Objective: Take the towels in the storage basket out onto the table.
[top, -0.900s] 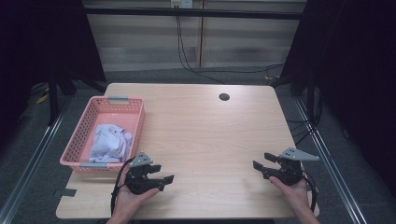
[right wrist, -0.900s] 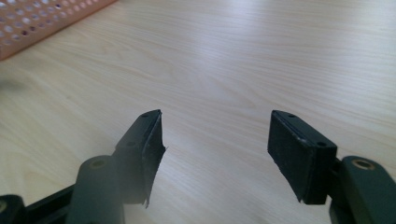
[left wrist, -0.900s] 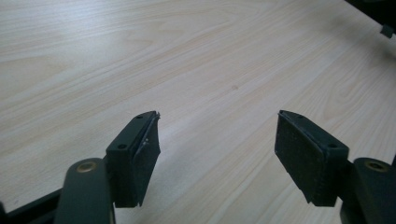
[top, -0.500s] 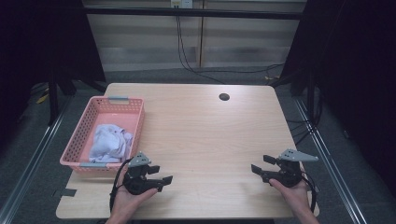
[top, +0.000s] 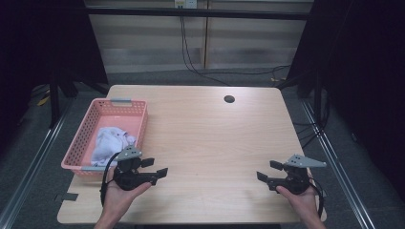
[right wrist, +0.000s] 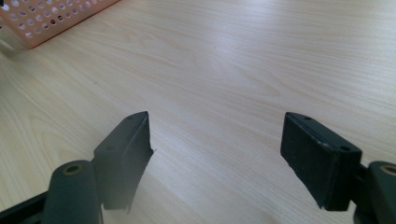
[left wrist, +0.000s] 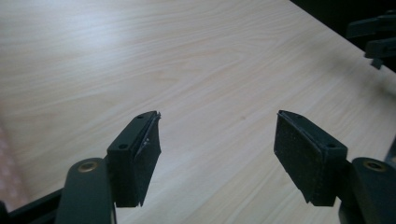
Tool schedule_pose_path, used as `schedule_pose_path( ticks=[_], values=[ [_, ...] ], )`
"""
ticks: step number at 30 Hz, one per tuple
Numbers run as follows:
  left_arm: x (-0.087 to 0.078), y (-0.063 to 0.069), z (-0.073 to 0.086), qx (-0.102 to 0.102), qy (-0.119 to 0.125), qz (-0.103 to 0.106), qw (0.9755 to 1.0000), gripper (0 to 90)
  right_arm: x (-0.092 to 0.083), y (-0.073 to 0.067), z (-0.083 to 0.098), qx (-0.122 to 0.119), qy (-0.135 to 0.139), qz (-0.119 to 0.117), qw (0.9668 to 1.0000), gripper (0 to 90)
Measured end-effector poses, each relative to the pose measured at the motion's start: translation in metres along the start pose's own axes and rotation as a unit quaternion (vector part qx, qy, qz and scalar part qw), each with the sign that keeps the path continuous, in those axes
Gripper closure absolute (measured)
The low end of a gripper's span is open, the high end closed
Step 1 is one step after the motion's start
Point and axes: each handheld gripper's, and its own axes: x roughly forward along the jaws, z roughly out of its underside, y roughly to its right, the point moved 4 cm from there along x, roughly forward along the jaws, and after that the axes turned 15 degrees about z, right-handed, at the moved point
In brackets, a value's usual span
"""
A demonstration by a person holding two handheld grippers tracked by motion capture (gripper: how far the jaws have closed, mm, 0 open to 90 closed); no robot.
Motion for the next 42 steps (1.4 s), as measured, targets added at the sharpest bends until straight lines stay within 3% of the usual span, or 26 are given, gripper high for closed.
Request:
schedule_pose_path(
  ticks=[3,6,9,12,15,20,24,27,34,36,42],
  values=[
    [-0.007,-0.003,-0.004,0.003,0.001,-0.005,1.0000,28.0,0.000,-0.001,0.001,-0.001,-0.004,-0.004,1.0000,23.4],
    [-0.014,-0.004,-0.008,0.011,0.008,0.015,0.9998,20.7,0.000,-0.002,0.001,-0.003,-0.002,-0.005,1.0000,22.9],
    [-0.021,-0.007,-0.010,0.009,0.011,0.016,0.9998,24.8,0.000,-0.003,0.001,-0.005,-0.006,-0.013,0.9999,24.3],
    [-0.028,-0.013,-0.012,0.012,0.000,0.002,0.9999,26.7,0.000,-0.005,0.001,-0.007,-0.009,-0.020,0.9997,24.3],
    [-0.042,-0.022,-0.017,-0.011,0.018,0.002,0.9998,25.0,0.001,-0.006,0.001,-0.009,-0.012,-0.022,0.9996,24.2],
    [-0.064,-0.038,-0.025,-0.019,0.010,-0.030,0.9993,24.2,0.002,-0.008,0.002,-0.007,-0.018,-0.032,0.9993,23.2],
    [-0.076,-0.049,-0.028,-0.018,0.001,-0.037,0.9992,22.4,0.004,-0.011,0.002,-0.009,-0.021,-0.036,0.9991,22.6],
    [-0.079,-0.056,-0.030,-0.016,-0.007,-0.050,0.9986,20.9,0.006,-0.011,0.002,-0.011,-0.024,-0.037,0.9990,22.0],
    [-0.090,-0.075,-0.036,-0.033,-0.013,-0.076,0.9965,18.4,0.007,-0.013,0.003,-0.013,-0.031,-0.043,0.9985,22.4],
    [-0.093,-0.080,-0.037,-0.031,-0.017,-0.094,0.9949,18.1,0.007,-0.013,0.003,-0.014,-0.030,-0.043,0.9985,22.3],
    [-0.096,-0.099,-0.032,-0.050,-0.037,-0.100,0.9930,17.8,0.008,-0.013,0.003,-0.012,-0.033,-0.045,0.9984,21.7]
  ],
)
